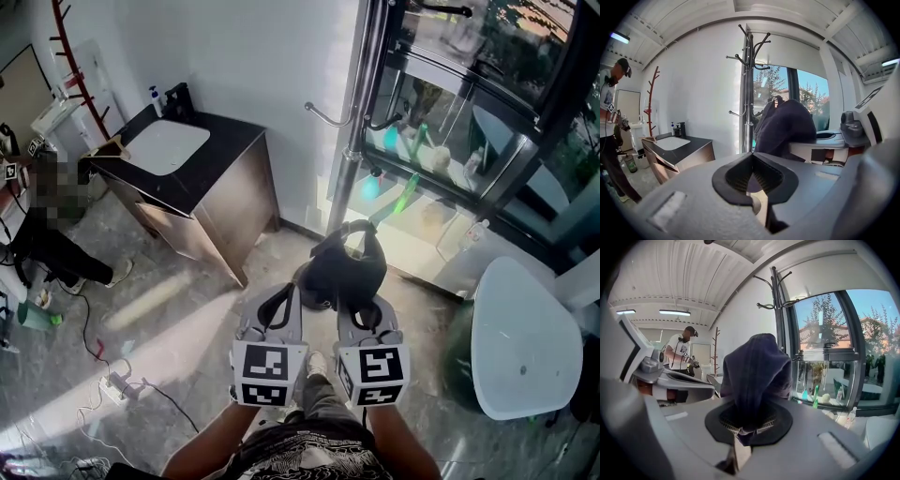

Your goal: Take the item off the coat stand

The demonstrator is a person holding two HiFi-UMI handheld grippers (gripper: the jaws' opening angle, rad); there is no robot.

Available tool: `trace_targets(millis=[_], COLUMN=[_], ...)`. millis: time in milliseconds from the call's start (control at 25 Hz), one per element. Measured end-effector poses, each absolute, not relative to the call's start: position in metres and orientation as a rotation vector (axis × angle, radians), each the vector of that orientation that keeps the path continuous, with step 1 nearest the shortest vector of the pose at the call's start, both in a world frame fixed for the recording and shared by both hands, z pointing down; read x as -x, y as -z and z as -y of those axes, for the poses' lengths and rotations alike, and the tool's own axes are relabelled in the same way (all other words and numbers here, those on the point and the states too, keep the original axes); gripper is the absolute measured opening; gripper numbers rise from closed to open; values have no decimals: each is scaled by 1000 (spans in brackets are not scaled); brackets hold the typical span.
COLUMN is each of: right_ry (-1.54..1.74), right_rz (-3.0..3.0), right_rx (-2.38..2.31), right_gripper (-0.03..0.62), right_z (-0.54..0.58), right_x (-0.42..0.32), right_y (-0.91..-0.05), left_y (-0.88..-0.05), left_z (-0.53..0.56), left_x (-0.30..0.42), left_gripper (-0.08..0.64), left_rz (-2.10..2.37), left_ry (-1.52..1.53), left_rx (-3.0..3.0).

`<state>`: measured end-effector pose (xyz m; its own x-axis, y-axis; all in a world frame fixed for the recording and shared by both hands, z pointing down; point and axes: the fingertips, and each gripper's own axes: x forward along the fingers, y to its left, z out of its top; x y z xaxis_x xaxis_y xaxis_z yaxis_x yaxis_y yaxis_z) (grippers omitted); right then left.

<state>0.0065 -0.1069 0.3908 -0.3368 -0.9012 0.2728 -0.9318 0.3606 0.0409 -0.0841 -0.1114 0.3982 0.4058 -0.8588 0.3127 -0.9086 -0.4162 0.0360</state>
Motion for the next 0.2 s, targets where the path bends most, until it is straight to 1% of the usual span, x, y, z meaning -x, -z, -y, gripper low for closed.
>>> trace_targets(millis=[200], right_ry=[-175], right_rz=[2364], right_rx=[-1645], right_gripper=[15], right_z=[106], right_x=[-8], right_y=[-391], left_y=[-398], left_z=[111], left_x=[83], left_gripper=[2], left_rz=[1562], left_ry=[-372], left_rx=[-2465])
